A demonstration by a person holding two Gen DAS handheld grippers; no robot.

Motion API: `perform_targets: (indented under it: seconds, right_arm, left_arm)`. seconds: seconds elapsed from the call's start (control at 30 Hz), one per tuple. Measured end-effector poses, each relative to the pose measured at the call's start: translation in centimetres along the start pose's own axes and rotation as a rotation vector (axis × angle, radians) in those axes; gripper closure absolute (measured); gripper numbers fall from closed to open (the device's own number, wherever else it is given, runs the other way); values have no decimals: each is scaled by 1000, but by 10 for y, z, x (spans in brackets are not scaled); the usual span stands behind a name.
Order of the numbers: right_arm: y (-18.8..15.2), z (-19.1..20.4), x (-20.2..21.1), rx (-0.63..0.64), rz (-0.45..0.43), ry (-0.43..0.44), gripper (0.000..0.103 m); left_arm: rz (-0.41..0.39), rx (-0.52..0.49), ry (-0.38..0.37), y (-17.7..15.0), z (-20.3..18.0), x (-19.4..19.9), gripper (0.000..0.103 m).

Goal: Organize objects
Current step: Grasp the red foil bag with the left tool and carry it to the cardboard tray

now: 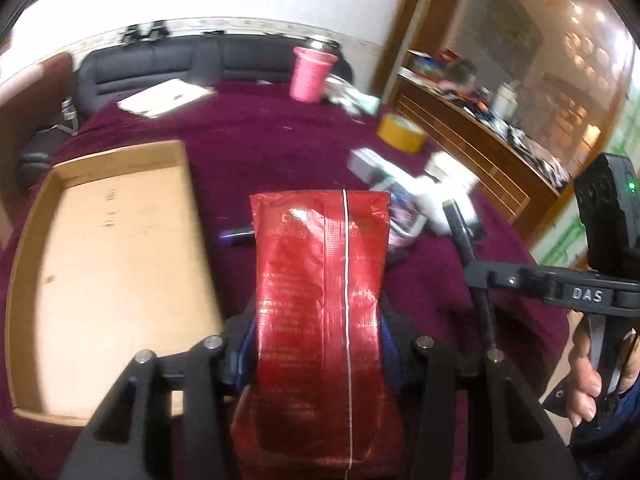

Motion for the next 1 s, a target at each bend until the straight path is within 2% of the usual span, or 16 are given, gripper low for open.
perform_targets:
  seconds: [0.27, 0.5, 0.73, 1.0]
  right_arm:
    - [29, 70, -32, 109, 63, 62, 86]
    - [65, 120, -73, 150, 127, 93, 86]
    - [107, 149, -144, 141, 230, 92, 86]
    - [138, 162, -224, 110, 305, 67, 86]
  left_arm:
    - [-41, 89, 94, 9, 66, 29, 53]
    - [-10, 124, 143, 21, 120, 31, 53]
    - [28, 178, 183, 46, 169, 15, 53]
    - [127, 272, 244, 71, 220, -30, 53]
Point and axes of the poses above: each gripper's, at about its wrist camera, not at the fingertips, and x roughly against the way its jaws point, z to its left, y to its top, the point moved 1 cm from there along -x, roughly the way its jaws point, and after that the axes turned 5 degrees about z, right-handed, at the moved point
